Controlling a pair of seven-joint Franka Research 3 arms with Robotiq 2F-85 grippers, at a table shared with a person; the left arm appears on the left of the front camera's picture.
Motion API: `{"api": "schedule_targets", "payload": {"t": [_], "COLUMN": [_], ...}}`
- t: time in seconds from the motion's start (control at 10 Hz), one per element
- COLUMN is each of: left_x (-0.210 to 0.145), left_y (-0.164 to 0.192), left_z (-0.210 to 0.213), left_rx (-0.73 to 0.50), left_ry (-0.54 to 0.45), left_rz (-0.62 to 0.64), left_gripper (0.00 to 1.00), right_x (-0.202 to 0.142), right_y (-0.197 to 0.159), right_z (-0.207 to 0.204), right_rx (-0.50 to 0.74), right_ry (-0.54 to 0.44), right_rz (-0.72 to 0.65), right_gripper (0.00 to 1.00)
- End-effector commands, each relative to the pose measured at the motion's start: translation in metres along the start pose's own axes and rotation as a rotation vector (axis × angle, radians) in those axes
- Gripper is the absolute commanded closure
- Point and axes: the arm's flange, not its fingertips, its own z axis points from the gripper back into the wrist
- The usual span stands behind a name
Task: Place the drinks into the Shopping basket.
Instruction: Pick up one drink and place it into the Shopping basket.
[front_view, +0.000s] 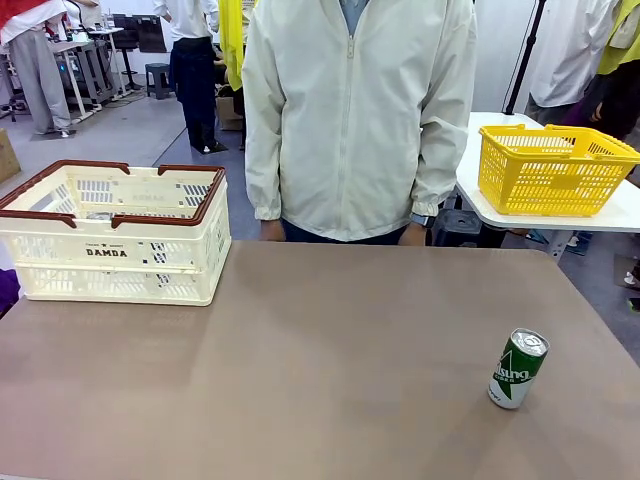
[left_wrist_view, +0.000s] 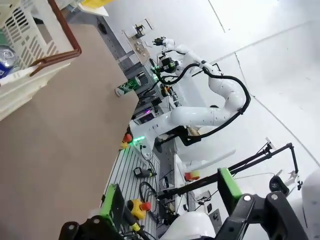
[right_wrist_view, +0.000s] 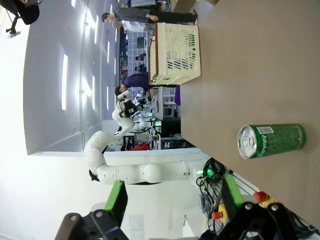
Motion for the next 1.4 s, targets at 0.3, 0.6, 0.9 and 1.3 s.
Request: {"api": "schedule_targets", "payload": {"t": [0.3,0.6,0.9,1.3], "left_x": [-0.001,-0.001,-0.001,-0.001], "left_y": [-0.004,-0.004,-0.004,-0.004], "left_z": [-0.003,-0.003,-0.003,-0.003], "left_rx": [-0.012,-0.012,-0.012,-0.012], "left_ry": [-0.023,-0.023,-0.023,-0.023], "left_rz": [0.009,0.009,0.009,0.009], "left_gripper": [0.0,0.0,0.0,0.0], "right_x": [0.001,-0.013,-0.042,-0.076], "right_y": [0.006,0.017,0.078,0.087], "right_z": [0.002,-0.005,-0.094,-0.186], "right_rx": [0.001,-0.299,-1.028,-1.246], "right_ry": [0.004,0.112,0.356,0.344], "right_rz": [-0.012,0.031,0.212,0.327], "right_gripper": [0.0,0.0,0.0,0.0]}}
